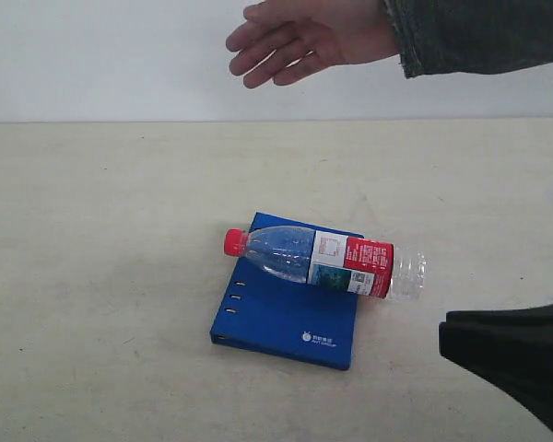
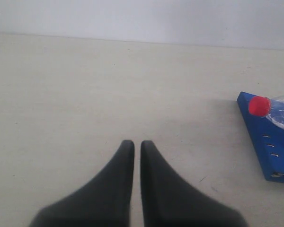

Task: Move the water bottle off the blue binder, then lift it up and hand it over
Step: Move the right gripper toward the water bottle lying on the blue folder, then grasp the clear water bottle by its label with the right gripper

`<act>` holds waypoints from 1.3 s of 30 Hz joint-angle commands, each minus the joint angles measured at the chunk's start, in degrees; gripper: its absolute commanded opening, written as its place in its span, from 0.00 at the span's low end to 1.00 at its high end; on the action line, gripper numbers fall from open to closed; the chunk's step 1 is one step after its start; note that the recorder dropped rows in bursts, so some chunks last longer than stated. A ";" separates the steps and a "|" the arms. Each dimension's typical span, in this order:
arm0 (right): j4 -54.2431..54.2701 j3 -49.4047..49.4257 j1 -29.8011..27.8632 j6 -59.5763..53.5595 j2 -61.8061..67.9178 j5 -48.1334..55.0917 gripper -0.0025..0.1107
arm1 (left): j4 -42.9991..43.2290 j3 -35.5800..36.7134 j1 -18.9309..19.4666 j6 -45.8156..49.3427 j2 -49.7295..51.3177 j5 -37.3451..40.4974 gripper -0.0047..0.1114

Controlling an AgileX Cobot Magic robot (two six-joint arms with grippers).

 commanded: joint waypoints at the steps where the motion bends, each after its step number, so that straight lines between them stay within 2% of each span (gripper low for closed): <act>1: 3.09 -0.32 0.09 -16.29 11.20 0.95 0.17 | 0.15 -0.03 -0.18 0.20 -0.16 -0.58 0.08; 5: 7.49 -1.01 0.73 -26.72 21.18 4.95 0.29 | 0.15 -0.03 -0.18 0.20 -0.16 -0.58 0.08; 8: 13.28 -4.11 5.36 -33.38 26.42 3.36 0.30 | 0.15 -0.03 -0.18 0.20 -0.16 -0.58 0.08; 10: 16.22 -6.92 9.19 -37.76 28.66 -1.03 0.30 | 0.15 -0.03 -0.18 0.20 -0.16 -0.58 0.08; 14: 16.61 -15.53 19.32 -37.53 34.49 -14.09 0.30 | 0.15 -0.03 -0.18 0.20 -0.16 -0.58 0.08; 20: 16.61 -25.60 28.94 -37.53 44.35 -28.34 0.30 | 0.15 -0.03 -0.18 0.20 -0.16 -0.58 0.08; 22: 15.82 -29.23 31.08 -37.53 48.34 -30.19 0.30 | 0.15 -0.03 -0.18 0.20 -0.16 -0.58 0.08; 24: 13.34 -32.67 33.02 -37.53 53.06 -31.02 0.33 | 0.15 -0.03 -0.18 0.20 -0.16 -0.58 0.08; 30: 11.00 -41.69 37.28 -37.53 63.85 -41.42 0.53 | 0.15 -0.03 -0.18 0.20 -0.16 -0.58 0.08; 39: 9.85 -51.80 40.13 -37.53 73.69 -45.15 0.55 | 0.15 -0.03 -0.18 0.20 -0.16 -0.58 0.08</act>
